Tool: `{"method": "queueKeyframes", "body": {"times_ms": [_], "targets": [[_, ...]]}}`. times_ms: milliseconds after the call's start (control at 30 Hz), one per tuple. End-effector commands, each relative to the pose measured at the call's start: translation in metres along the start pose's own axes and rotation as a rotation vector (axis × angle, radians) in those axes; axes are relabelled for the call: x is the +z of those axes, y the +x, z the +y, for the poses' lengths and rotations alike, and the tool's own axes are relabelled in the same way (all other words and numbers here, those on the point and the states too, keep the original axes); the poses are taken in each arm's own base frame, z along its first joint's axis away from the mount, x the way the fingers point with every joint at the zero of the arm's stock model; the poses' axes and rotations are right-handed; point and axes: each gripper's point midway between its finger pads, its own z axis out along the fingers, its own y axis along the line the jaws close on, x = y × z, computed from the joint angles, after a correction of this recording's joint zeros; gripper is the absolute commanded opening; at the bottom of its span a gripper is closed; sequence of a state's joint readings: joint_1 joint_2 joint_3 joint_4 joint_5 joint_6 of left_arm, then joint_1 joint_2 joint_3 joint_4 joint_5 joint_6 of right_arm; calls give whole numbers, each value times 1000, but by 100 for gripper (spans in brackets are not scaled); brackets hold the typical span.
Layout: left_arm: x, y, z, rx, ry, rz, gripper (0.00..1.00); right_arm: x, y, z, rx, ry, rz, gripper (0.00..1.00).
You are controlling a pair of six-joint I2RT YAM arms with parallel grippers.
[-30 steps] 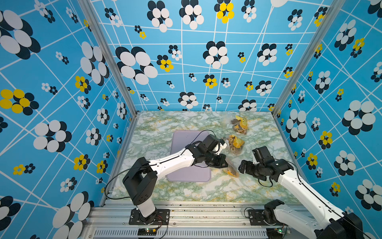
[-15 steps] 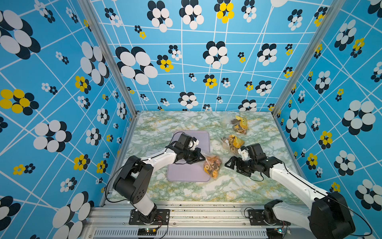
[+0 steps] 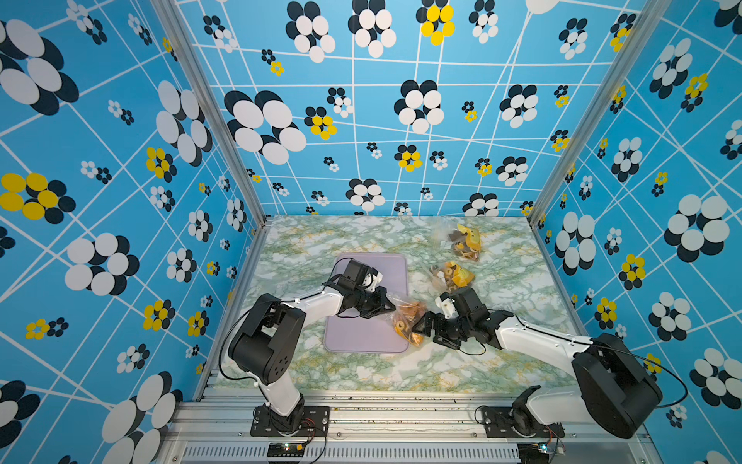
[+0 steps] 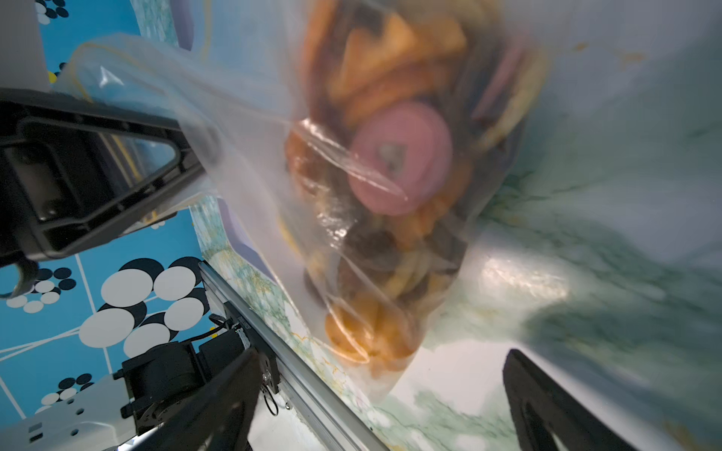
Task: Pour cookies out of the ziploc bag
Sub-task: Pick up the ziploc bag from the center of the board.
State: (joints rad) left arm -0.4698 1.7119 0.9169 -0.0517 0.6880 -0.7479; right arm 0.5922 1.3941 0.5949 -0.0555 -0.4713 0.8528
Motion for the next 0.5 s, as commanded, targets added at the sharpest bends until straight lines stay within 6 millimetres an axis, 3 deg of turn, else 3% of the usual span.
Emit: {"method": "queueKeyframes", "body": {"times_ms": [0,133,300,467], "targets": [[4,1,26,-38,-52,3,0,10,-4,5,29,-37,-31,96],[8,3,34,-50,-61,8,0,21,-3,18,45,-80,-22,90],[7,1,40,-62,-79,5,0,20,-9,40,68,-134,-22,83],[4,-7,37,-71,-43,-1,0,16,-22,77,89,-218,6,65]]}}
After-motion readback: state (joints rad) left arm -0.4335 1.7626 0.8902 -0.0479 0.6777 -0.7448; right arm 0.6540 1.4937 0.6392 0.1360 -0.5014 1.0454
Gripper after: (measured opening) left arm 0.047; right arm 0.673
